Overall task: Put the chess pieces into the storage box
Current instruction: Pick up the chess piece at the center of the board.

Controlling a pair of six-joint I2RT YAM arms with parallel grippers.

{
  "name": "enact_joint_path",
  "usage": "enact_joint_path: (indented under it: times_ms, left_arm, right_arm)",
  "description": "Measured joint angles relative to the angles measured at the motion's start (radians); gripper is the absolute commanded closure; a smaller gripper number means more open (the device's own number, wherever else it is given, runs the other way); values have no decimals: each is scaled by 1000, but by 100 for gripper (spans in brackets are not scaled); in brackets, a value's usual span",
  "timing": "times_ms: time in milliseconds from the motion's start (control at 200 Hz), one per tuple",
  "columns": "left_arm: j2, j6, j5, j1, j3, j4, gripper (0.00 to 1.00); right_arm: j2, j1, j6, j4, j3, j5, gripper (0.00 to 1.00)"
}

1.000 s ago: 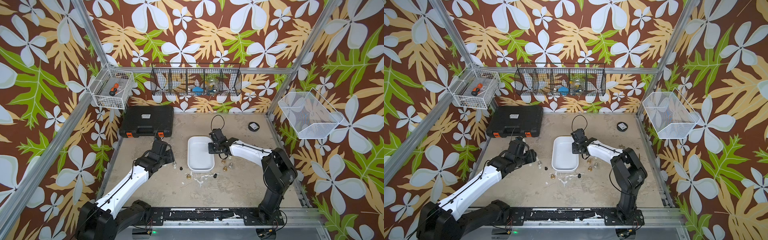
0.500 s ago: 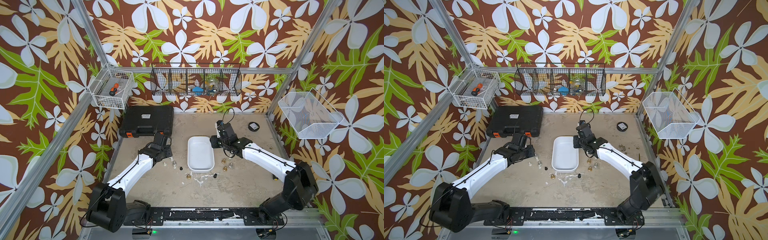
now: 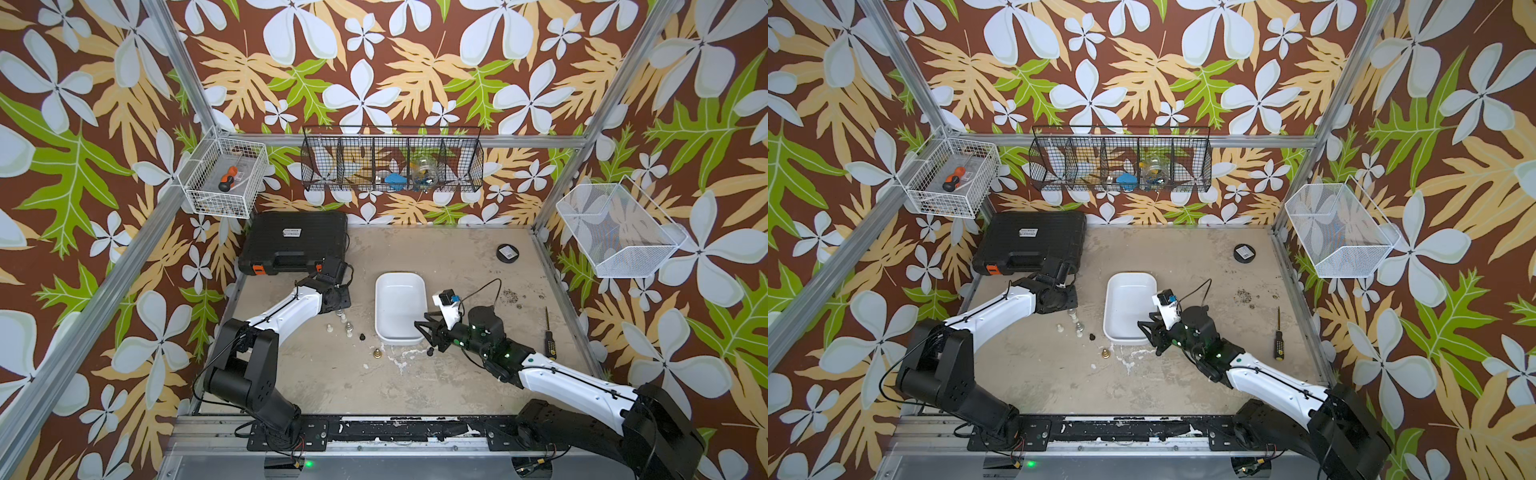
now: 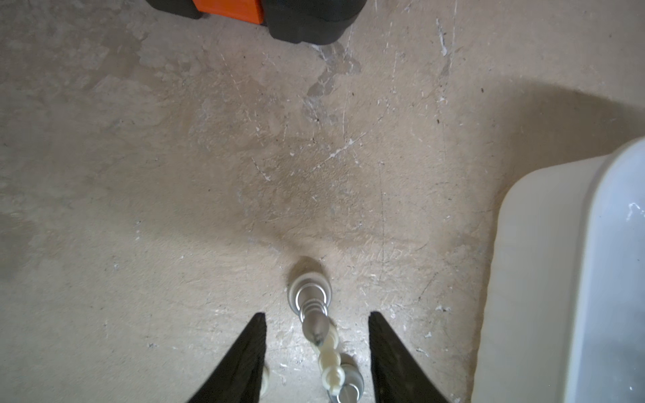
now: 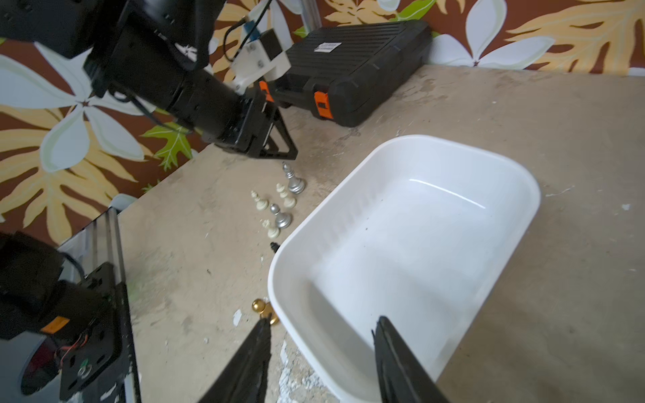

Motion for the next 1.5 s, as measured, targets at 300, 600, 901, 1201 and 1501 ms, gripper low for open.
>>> enact_joint_path:
  times_ms: [300,600,901,1201,1501]
  left_arm:
    - [66,15,-12,0,13,3,56]
    - [79,16,-20,0,3,12,60]
    - [88,18,-39,0,-3,35,69]
    - [101,18,-39,0,4,49,77]
    - [104,18,-39,0,3,50,88]
  right_arm:
    - [-40,23,-20,287,-189,-22,51]
    - [11,35,-20,363,-206,8,51]
    - [67,41,-20,373,-182,-1,51]
    - [90,42,-20,373,-171,-6,51]
    - [82,42,-20,373,-171,-4,51]
